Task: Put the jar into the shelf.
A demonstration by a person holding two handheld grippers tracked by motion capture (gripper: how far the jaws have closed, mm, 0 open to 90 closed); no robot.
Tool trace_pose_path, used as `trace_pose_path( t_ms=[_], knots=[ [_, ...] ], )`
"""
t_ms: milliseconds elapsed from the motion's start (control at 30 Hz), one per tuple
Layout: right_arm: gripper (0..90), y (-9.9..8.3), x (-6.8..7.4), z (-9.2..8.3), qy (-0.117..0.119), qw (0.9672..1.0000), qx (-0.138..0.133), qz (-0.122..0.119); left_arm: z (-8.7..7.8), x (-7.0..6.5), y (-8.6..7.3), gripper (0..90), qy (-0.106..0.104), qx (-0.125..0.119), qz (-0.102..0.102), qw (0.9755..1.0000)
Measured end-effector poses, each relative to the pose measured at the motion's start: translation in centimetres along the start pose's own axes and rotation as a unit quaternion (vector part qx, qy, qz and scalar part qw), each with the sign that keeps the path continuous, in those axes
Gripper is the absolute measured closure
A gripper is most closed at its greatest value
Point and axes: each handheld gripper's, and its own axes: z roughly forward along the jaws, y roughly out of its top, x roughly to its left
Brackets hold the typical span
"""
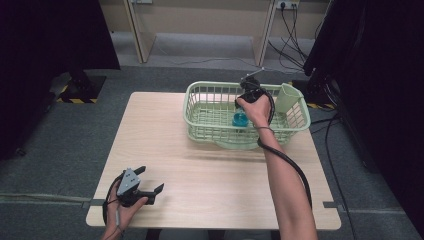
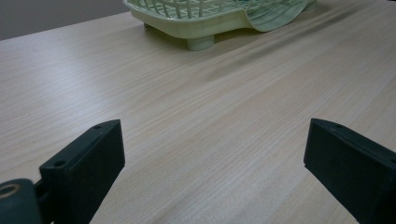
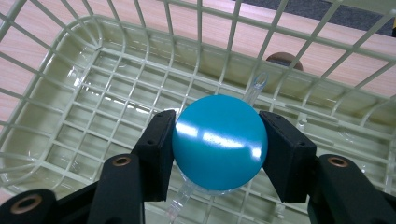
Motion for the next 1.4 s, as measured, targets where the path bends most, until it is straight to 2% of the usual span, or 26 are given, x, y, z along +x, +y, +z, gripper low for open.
trace_pose_path(
  t_ms=[200,467,633,867,1400],
  knots=[
    [43.2,0.0,0.0,-0.3,0.003,1.0,-0.002,0.0,0.0,0.0,0.0,4.7,0.001,0.0,0.001,1.0],
    [23.1,-0.2,-0.1,-1.3,0.019,0.9997,-0.002,0.012,0.0,0.0,0.0,4.8,0.001,0.0,0.001,1.0],
    [15.3,-0.5,-0.2,-2.2,0.027,0.9994,-0.007,0.021,0.0,-0.1,0.0,4.7,0.002,0.0,0.001,1.0],
    [12.6,-1.2,-0.3,-3.3,0.042,0.9986,-0.018,0.025,0.0,-0.1,0.0,4.7,0.002,0.003,0.003,1.0],
    [9.8,-2.7,-0.4,-5.3,0.049,0.9978,-0.04,0.017,0.0,-0.1,0.0,4.8,0.003,0.004,0.005,1.0]
  ],
)
